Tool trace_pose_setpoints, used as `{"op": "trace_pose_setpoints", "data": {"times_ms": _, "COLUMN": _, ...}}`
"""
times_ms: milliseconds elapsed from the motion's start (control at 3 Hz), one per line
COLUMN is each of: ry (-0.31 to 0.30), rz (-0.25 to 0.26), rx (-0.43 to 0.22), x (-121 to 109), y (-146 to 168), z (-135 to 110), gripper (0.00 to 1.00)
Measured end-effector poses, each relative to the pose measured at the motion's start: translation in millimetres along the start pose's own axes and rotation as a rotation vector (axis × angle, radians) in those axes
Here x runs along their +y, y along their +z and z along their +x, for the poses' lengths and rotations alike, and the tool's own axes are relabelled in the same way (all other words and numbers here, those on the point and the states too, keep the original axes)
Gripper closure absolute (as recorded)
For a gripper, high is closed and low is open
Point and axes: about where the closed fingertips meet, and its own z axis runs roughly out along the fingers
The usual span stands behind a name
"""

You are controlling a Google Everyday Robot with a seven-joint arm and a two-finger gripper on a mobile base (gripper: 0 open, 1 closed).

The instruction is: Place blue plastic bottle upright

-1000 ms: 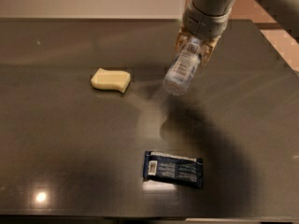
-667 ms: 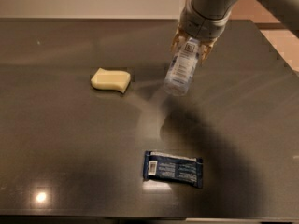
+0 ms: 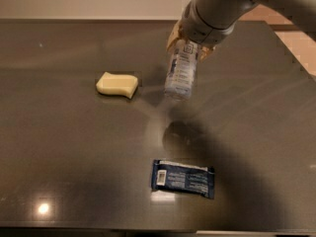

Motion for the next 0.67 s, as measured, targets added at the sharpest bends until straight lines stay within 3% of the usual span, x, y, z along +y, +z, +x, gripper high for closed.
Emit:
{"op": "trace_pose_setpoints", "data": {"times_ms": 333, "ry": 0.000, "rz": 0.000, "rx": 0.000, "x": 0.0, "y": -0.1, "z": 0.0, "gripper": 1.00}}
{"op": "trace_pose_setpoints", "data": {"times_ms": 667, "ry": -0.048, "rz": 0.020, "rx": 0.022, "x": -3.7, "y": -4.0, "z": 1.3, "gripper": 1.00}}
